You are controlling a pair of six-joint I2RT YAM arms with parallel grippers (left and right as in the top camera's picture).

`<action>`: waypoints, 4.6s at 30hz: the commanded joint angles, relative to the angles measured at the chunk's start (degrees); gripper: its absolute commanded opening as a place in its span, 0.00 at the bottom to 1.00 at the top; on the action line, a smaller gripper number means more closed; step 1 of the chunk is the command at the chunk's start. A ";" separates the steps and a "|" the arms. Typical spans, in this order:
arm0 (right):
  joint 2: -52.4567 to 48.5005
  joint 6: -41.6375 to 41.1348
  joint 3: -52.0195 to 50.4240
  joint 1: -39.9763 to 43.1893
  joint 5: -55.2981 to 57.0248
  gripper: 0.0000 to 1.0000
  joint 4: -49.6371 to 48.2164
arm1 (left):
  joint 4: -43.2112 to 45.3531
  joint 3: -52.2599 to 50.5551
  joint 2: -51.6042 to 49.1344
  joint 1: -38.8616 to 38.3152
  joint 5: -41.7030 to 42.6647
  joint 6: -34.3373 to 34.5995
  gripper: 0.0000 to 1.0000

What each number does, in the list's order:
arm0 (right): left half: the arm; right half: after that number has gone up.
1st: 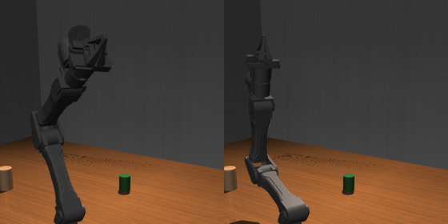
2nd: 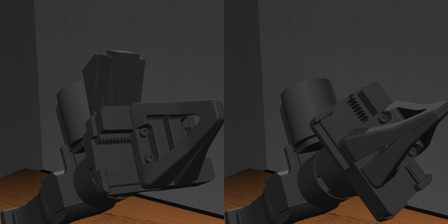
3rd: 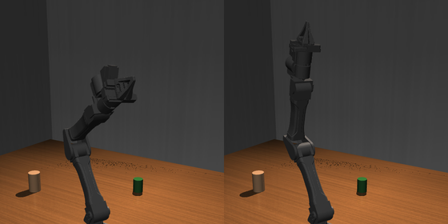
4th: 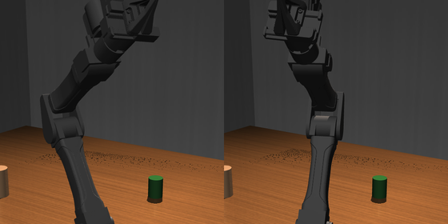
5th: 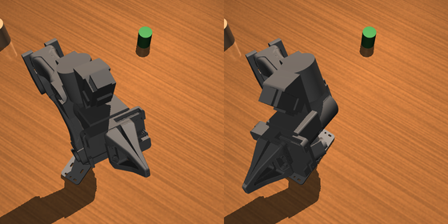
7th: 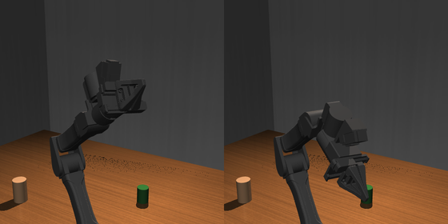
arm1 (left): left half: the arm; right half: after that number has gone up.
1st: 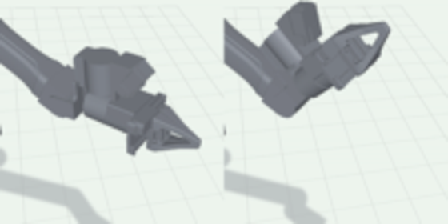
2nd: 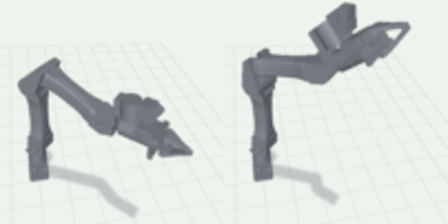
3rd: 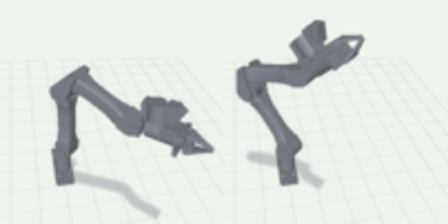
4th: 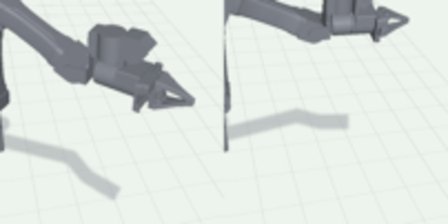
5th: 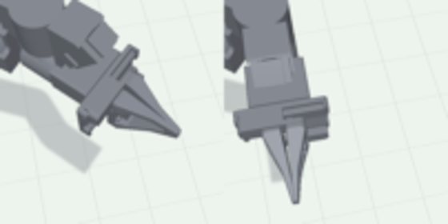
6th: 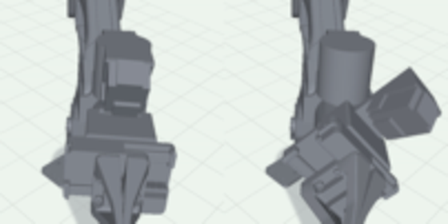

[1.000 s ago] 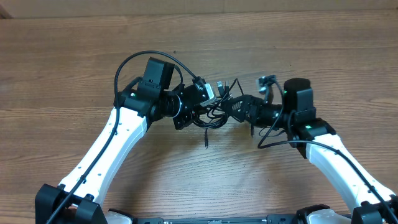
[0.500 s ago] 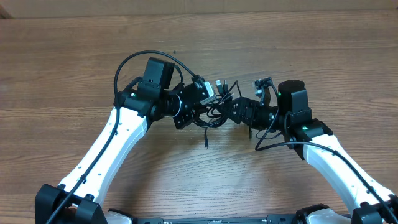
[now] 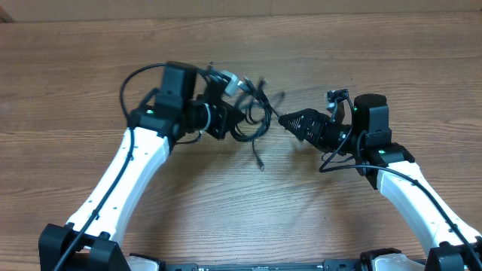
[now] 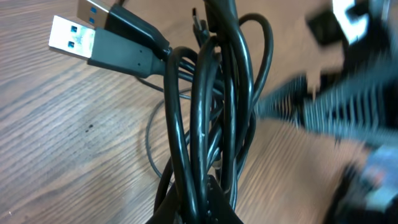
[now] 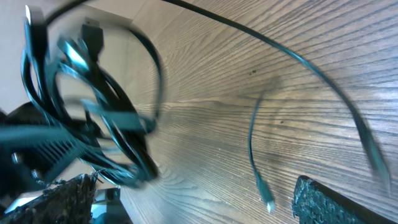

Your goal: Untangle cables

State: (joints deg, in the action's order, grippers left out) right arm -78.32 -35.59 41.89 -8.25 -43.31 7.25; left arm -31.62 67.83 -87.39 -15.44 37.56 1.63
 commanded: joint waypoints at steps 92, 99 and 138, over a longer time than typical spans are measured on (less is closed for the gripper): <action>-0.24 -28.92 0.52 -2.99 -10.67 1.00 -42.80 | 32.54 0.79 0.50 1.29 20.31 40.04 0.04; -0.24 -28.92 0.52 -3.02 -10.82 1.00 -43.28 | 23.26 0.79 0.50 1.16 14.10 34.23 0.04; -0.24 -26.95 0.52 -2.99 -7.78 1.00 -42.53 | 18.51 0.79 0.50 -2.82 12.85 30.16 0.04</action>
State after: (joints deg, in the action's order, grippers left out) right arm -78.72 -62.96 41.85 -10.92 -52.01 -34.92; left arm -12.86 67.90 -87.39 -19.68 50.65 33.01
